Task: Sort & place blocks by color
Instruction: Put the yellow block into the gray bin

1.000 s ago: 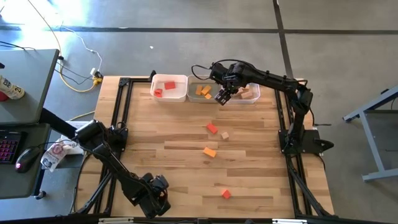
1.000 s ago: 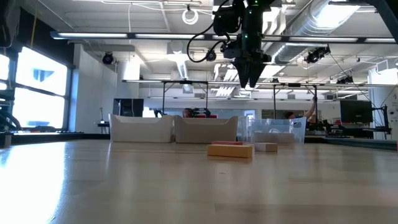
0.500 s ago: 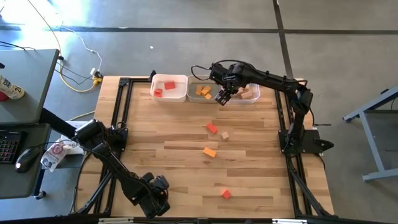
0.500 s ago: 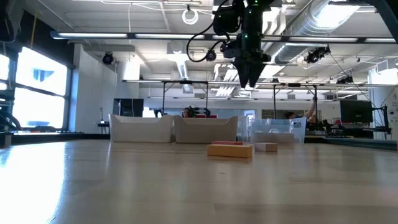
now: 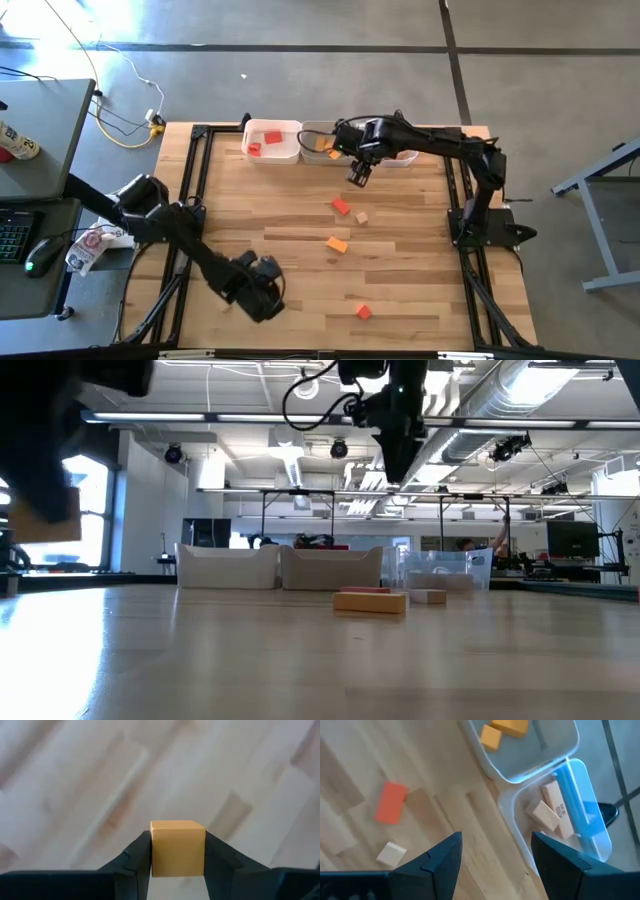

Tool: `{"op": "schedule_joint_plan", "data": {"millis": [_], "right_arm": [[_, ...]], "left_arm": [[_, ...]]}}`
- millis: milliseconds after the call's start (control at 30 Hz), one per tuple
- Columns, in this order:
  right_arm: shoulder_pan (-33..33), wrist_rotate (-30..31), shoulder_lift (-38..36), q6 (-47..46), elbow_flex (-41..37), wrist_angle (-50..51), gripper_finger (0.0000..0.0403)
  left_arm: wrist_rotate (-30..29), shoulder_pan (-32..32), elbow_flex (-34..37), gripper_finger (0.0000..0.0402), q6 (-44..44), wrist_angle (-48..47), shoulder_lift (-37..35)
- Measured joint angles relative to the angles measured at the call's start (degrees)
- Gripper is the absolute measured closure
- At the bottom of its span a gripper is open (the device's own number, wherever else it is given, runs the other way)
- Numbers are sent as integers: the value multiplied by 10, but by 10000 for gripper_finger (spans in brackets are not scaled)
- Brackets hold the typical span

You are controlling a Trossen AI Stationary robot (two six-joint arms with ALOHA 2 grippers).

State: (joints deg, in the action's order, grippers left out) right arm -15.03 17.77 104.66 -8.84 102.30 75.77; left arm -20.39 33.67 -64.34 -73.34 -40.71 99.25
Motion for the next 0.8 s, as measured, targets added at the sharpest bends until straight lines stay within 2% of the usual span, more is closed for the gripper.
{"op": "schedule_joint_plan", "data": {"millis": [367,800], "right_arm": [[24,22,-6,18,0,7,179],[14,115,-6,29,0,1,179]], "left_arm": [[-34,-131,0,288,196,2,-73],[-43,-300,0,287,401,41,-112]]}}
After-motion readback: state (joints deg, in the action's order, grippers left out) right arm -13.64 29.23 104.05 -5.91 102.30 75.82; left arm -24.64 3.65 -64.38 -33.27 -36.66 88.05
